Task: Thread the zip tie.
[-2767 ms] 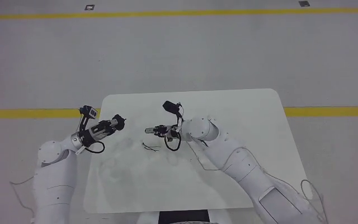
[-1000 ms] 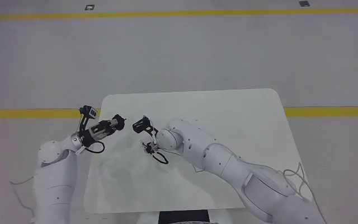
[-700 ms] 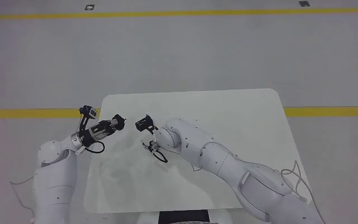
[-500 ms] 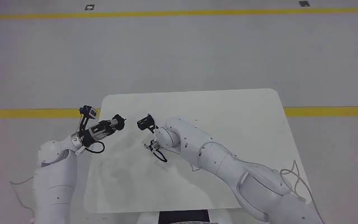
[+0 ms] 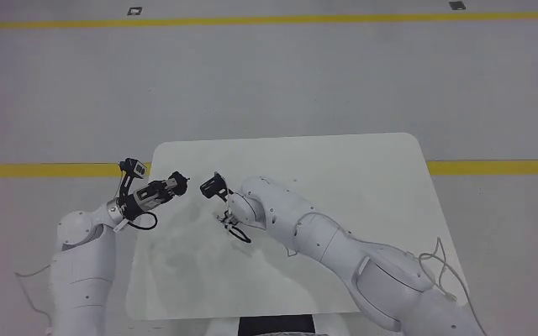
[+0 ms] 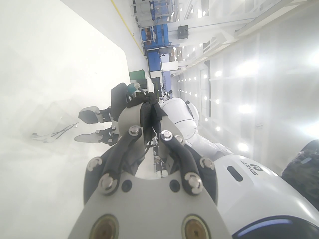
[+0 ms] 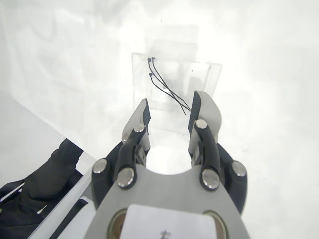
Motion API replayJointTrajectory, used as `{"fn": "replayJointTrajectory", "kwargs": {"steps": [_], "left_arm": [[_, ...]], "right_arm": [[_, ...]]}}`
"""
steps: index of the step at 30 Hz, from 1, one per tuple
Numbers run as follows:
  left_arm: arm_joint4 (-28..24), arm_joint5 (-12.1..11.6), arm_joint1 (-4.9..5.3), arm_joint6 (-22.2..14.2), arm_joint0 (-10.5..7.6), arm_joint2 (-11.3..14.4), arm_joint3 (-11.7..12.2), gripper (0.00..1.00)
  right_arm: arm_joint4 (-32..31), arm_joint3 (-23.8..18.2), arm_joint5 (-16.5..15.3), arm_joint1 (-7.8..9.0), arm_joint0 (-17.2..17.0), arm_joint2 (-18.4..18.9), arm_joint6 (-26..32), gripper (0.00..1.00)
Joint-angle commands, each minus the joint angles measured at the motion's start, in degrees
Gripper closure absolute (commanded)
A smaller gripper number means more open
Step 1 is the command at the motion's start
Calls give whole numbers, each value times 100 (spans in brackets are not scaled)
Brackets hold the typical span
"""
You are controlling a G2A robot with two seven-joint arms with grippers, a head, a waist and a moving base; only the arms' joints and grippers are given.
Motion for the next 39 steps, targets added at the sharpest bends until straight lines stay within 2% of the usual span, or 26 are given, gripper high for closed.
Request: {"fn": "replayJointTrajectory", "kwargs": {"steps": [1, 10, 26, 34, 39], "left_arm": [[0, 0, 0, 0, 0, 0, 0, 100], [0, 0, 0, 0, 0, 0, 0, 100], [0, 0, 0, 0, 0, 0, 0, 100], [0, 0, 0, 0, 0, 0, 0, 100], [0, 0, 0, 0, 0, 0, 0, 100]], "right_arm": [[-28, 88, -24, -45, 9, -24, -55, 68], [-248, 672, 81, -357, -38, -202, -582, 81], [-340, 1553, -261, -808, 128, -237, -745, 77], [-437, 1855, -415, -974, 211, -238, -687, 78], [-417, 1970, -476, -1051, 248, -159, -843, 76]]}}
